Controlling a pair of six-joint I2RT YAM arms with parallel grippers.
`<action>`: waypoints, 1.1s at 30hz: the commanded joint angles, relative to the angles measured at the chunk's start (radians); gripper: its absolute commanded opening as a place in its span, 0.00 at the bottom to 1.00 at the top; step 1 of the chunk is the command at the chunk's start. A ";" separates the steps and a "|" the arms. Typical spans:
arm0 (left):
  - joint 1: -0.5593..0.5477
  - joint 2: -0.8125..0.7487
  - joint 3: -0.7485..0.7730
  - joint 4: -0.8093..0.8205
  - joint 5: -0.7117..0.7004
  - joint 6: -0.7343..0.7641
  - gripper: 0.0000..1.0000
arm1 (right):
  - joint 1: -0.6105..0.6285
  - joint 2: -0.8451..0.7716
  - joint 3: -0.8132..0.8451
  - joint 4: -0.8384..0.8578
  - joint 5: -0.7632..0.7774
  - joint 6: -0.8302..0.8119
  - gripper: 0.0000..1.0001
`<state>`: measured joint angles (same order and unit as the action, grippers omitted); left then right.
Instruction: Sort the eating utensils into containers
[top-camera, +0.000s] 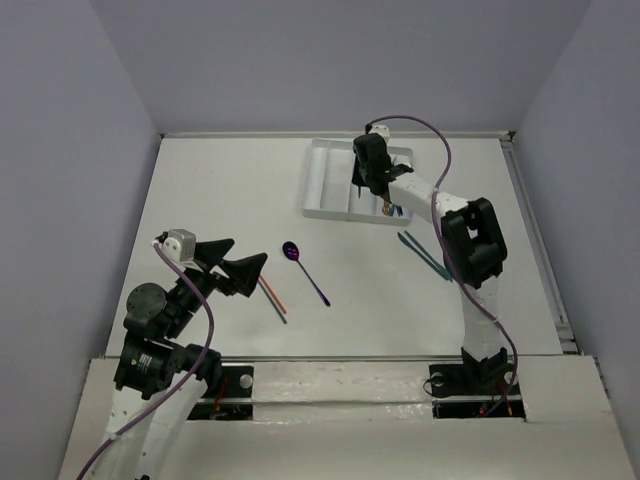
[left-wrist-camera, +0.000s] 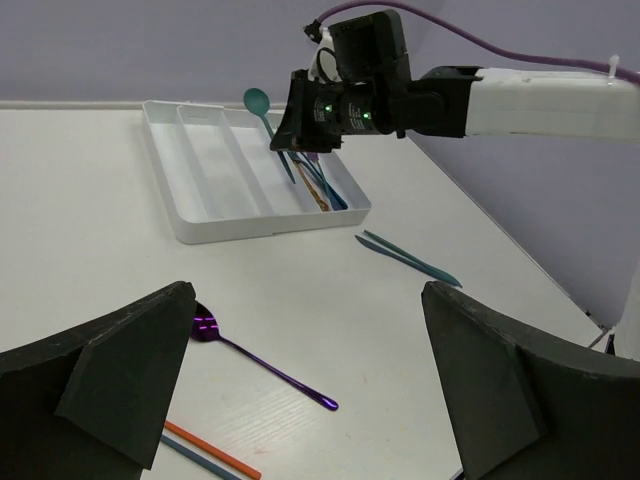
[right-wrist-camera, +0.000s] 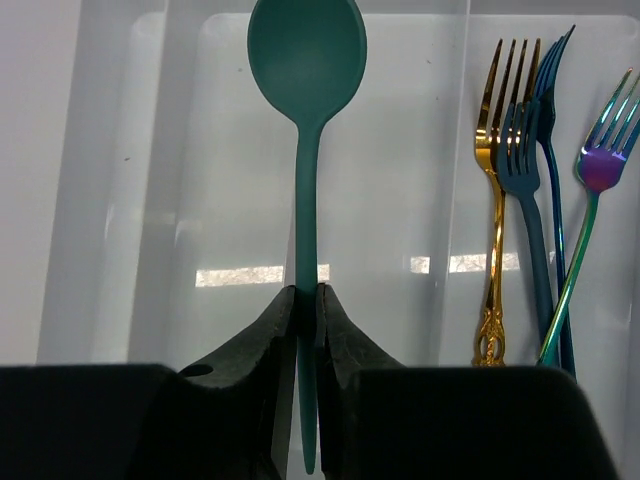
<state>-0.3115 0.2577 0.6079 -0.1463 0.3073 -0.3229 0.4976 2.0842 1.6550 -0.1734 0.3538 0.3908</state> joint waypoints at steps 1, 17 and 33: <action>-0.001 0.006 -0.010 0.056 0.018 0.007 0.99 | -0.019 0.078 0.139 -0.073 -0.016 -0.038 0.18; -0.001 0.008 -0.010 0.056 0.010 0.007 0.99 | 0.162 -0.242 -0.214 0.051 -0.197 -0.193 0.55; -0.001 0.006 -0.010 0.050 -0.007 0.005 0.99 | 0.475 -0.216 -0.429 0.071 -0.225 -0.178 0.58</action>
<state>-0.3122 0.2596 0.6079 -0.1463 0.3050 -0.3233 0.9348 1.8091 1.1820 -0.1051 0.1009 0.2268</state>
